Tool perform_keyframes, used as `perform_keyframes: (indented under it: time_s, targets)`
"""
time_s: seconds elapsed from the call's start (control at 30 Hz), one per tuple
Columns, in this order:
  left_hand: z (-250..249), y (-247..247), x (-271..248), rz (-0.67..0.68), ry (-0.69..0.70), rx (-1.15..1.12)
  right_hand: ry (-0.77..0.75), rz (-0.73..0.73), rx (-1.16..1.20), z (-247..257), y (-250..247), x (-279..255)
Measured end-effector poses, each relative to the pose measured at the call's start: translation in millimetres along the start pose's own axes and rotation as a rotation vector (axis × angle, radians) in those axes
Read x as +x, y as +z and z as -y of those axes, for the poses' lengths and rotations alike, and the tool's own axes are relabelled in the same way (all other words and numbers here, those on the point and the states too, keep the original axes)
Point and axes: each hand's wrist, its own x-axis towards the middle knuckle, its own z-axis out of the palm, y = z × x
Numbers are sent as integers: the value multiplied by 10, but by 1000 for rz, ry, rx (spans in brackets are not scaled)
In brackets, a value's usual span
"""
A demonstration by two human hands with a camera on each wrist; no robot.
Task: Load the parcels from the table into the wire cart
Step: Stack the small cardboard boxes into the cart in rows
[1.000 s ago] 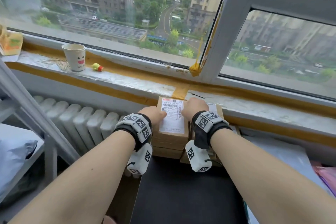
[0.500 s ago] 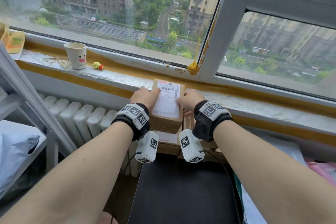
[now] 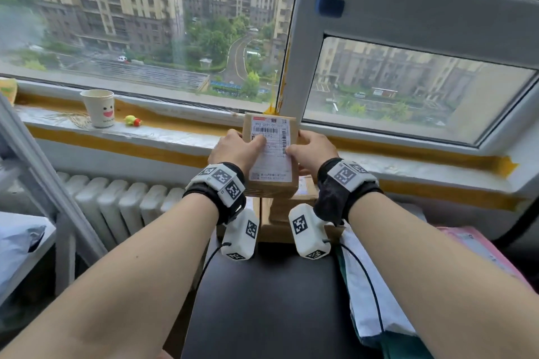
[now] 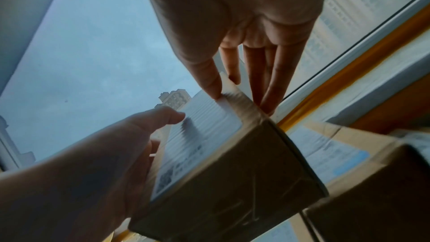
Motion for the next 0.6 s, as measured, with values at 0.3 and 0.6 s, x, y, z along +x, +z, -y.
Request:
perform_keyframes:
  time_s: [0.3,0.6]
  targets:
    - [-893,625,-1112,154,101,-48,50,-183,3,-781,-1097,-935]
    - [-1755,1632,-2711,342,221,-112,147,-329,-2,-2010,-2327,-2279]
